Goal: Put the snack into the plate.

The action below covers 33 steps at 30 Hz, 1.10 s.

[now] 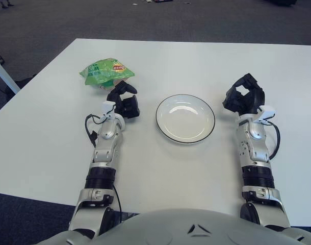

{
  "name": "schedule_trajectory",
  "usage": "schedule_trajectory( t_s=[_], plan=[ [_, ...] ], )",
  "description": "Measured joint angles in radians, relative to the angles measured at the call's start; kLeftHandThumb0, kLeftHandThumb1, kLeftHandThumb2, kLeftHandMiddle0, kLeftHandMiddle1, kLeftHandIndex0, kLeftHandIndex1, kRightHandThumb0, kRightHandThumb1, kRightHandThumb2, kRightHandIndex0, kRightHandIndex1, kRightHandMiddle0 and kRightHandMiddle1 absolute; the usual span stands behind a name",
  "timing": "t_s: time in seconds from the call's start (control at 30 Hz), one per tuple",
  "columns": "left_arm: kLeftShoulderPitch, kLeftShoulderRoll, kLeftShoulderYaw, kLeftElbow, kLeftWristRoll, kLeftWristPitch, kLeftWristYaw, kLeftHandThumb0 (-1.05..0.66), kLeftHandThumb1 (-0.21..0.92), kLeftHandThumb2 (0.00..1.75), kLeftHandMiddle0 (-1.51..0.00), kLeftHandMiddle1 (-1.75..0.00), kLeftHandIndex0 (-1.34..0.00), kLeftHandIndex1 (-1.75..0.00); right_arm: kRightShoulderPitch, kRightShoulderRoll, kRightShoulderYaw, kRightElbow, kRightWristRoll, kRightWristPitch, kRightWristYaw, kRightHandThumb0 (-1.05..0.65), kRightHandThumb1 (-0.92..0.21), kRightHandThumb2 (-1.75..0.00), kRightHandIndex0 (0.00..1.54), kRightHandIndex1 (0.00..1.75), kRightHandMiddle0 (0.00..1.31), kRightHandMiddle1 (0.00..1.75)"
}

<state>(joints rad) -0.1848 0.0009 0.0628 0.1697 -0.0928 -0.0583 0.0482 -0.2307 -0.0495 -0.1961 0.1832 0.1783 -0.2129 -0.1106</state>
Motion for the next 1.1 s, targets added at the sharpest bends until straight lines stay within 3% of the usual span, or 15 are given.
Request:
schedule_trajectory(
  t_s=[0.33,0.57,0.83,1.1],
  plan=[
    [0.005,-0.001,-0.005,-0.018,0.009,0.002,0.014,-0.5,0.27,1.37,-1.32,-1.75,-0.65,-1.75,-0.013,0.003,-0.005,0.026,0.006,-0.041,0.016,-0.56,-0.15,-1.53,1.34,1.75,0.76,1.75],
    [0.063,-0.002,-0.024,-0.169,0.027,0.065,0.047,-0.51,0.24,1.41,-1.32,-1.75,-0.68,-1.75,-0.02,0.01,-0.014,0.037,0.006,-0.054,0.017,-0.56,-0.14,-1.54,1.34,1.75,0.77,1.75],
    [0.094,0.002,-0.047,-0.246,0.024,0.103,0.046,-0.52,0.21,1.44,-1.32,-1.75,-0.7,-1.75,-0.024,0.013,-0.016,0.039,0.006,-0.056,0.02,-0.56,-0.14,-1.54,1.34,1.75,0.77,1.75],
    [0.131,0.03,-0.04,-0.429,-0.004,0.259,0.004,-0.53,0.21,1.45,-1.33,-1.75,-0.71,-1.75,-0.032,0.026,-0.015,0.047,0.006,-0.061,0.029,-0.56,-0.14,-1.54,1.35,1.75,0.77,1.75]
  ],
)
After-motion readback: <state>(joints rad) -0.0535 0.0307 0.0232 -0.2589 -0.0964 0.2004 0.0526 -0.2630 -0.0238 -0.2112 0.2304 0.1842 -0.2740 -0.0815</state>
